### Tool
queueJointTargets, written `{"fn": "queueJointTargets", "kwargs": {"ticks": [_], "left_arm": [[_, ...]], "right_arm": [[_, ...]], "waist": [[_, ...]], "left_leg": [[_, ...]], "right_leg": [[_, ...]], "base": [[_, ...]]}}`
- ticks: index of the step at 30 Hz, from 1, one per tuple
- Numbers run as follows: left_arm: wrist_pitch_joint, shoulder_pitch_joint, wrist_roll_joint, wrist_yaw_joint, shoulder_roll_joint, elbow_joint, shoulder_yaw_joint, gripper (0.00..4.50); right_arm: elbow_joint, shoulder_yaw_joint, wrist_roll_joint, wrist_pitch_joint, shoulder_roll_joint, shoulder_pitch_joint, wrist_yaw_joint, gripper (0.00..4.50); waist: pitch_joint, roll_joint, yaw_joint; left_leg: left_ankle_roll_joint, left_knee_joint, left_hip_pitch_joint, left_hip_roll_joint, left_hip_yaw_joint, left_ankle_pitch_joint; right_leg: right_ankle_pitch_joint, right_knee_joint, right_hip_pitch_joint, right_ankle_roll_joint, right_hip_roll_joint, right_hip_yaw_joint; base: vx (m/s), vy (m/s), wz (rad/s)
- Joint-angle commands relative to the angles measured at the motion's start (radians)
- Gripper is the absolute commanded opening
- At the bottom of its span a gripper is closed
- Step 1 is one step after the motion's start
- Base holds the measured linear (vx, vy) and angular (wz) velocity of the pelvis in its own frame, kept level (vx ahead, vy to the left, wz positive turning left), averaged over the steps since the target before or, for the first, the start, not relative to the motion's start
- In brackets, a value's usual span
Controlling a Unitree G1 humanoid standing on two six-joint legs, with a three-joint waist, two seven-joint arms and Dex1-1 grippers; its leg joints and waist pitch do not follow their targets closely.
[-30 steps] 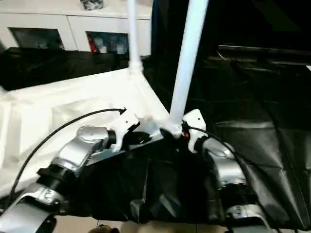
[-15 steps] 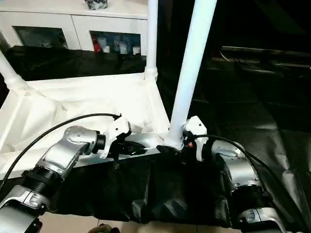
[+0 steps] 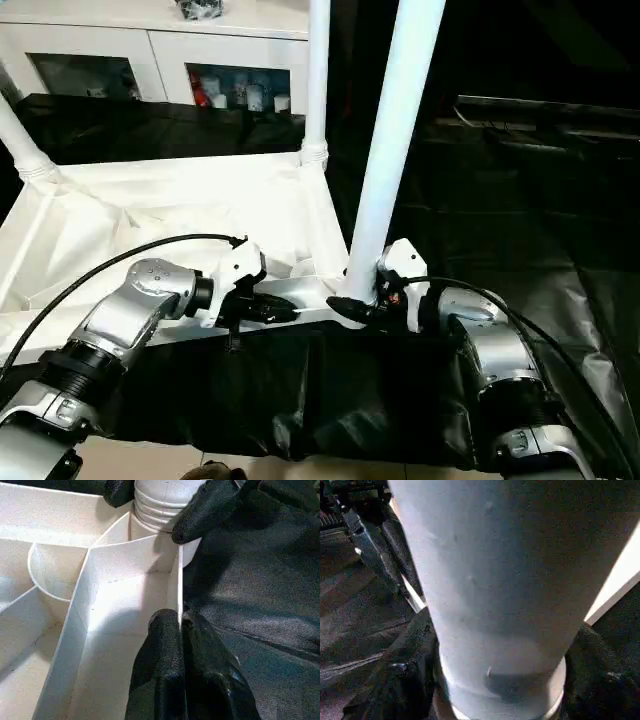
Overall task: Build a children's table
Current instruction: Rotate leg to tighten
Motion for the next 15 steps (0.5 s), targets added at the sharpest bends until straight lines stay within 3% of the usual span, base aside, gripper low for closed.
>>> {"fn": "queueJointTargets", "kwargs": {"ticks": [1,4,9,15], "left_arm": [[0.009,-0.013,-0.001,0.005,-0.016,-0.011,-0.018,0.00],[0.012,-0.020,0.006,0.035,-0.025,0.002,-0.010,0.00],[0.034,-0.064,0.033,0.225,-0.102,0.068,0.033,0.00],[0.064,-0.108,0.047,0.453,-0.218,0.127,0.081,0.00]], "right_arm": [[0.002,0.023,-0.027,-0.002,0.016,0.001,-0.016,2.77],[0.007,0.019,-0.038,-0.007,0.031,0.003,-0.057,2.73],[0.037,-0.034,-0.065,0.049,0.143,-0.014,-0.344,2.72],[-0.027,-0.078,-0.078,0.183,0.288,-0.026,-0.625,2.72]], "waist": [[-0.062,-0.008,0.001],[-0.060,-0.008,-0.001],[-0.057,-0.009,-0.010],[-0.061,-0.009,-0.012]], "left_leg": [[0.052,-0.071,0.025,0.064,-0.032,-0.201],[0.043,-0.074,0.026,0.063,-0.033,-0.217],[0.000,-0.080,0.030,0.061,-0.036,-0.259],[0.000,-0.079,0.028,0.058,-0.035,-0.234]], "right_leg": [[-0.116,-0.066,0.041,-0.271,-0.063,0.036],[-0.149,-0.070,0.039,-0.264,-0.063,0.037],[-0.245,-0.080,0.034,-0.231,-0.066,0.040],[-0.193,-0.079,0.035,-0.219,-0.062,0.040]], "base": [[0.000,0.000,0.00],[0.000,0.000,0.00],[0.000,0.000,0.00],[0.000,0.000,0.00]]}}
